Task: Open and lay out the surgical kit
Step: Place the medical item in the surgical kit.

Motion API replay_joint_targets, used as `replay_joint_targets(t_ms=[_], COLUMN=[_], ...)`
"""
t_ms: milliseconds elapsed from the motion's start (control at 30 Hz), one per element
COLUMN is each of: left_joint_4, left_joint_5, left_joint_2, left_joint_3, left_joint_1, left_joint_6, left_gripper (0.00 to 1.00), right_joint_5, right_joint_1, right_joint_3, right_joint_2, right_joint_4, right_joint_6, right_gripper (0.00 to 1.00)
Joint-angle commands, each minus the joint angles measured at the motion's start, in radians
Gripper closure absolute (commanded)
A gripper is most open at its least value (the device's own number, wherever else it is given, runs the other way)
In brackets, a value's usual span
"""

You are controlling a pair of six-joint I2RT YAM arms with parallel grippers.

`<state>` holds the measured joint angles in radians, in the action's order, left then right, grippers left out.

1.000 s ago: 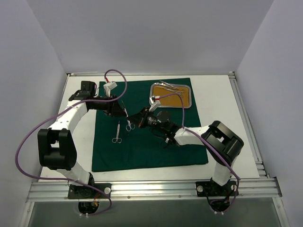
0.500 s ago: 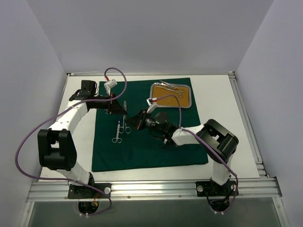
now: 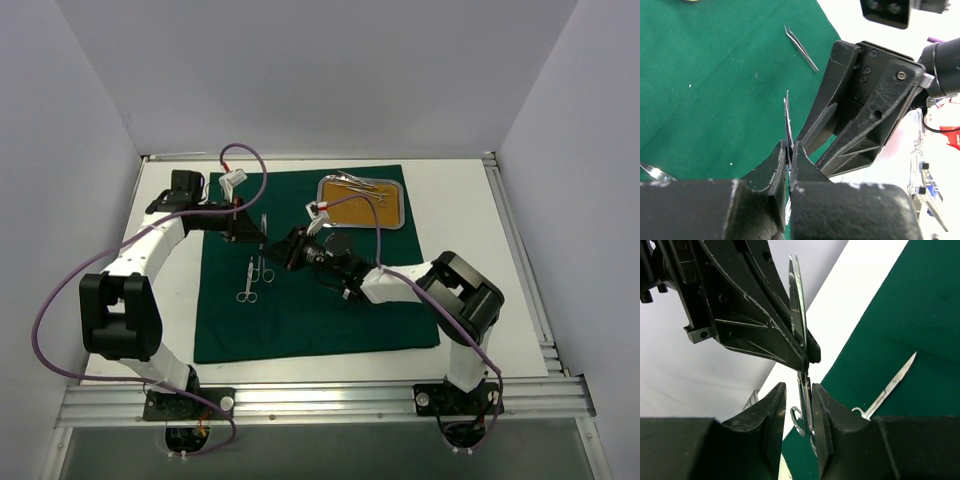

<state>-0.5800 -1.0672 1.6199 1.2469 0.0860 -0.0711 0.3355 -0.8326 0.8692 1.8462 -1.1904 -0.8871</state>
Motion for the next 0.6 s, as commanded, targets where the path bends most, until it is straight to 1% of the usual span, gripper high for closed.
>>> replay_joint_targets(t_ms=[0,67,133,200,333,433,467,567], left_joint_4=[0.011,0.022,0.049,0.066,0.101,0.143,0.147,0.18], left_joint_5=[0.024,0.064,0.107,0.119,0.156,0.209,0.251,0.262], left_joint_2=[0.012,0.012,0.009,0.008,-0.009,-0.037,-0.044,-0.057], left_joint_3=[0.016,0.011,0.0,-0.003,-0.01,-0.035,-0.046,-0.06], left_joint_1=[-0.002,-0.002,-0.002,0.0,0.006,0.024,0.03,0.043], left_joint_6=[0.042,0.059,0.134,0.166,0.246,0.266,0.267,0.29], left_gripper=[0.98,0.98,0.98,0.98,0.98,0.98,0.98,0.98], right_joint_5=[0.011,-0.025,-0.071,-0.145,-0.24,-0.303,-0.325,-0.401], right_joint_1=[-0.005,-0.008,-0.016,-0.028,-0.074,-0.108,-0.118,-0.128], right_joint_3=[0.059,0.065,0.083,0.122,0.198,0.243,0.252,0.289], right_joint_2=[-0.016,-0.021,-0.022,-0.019,-0.004,0.001,0.001,0.01], right_joint_4=[0.011,0.038,0.139,0.236,0.365,0.432,0.452,0.554], right_joint_6=[0.05,0.063,0.082,0.12,0.183,0.217,0.221,0.228], right_gripper=[0.76,0.76,0.75,0.75,0.74,0.73,0.73,0.72])
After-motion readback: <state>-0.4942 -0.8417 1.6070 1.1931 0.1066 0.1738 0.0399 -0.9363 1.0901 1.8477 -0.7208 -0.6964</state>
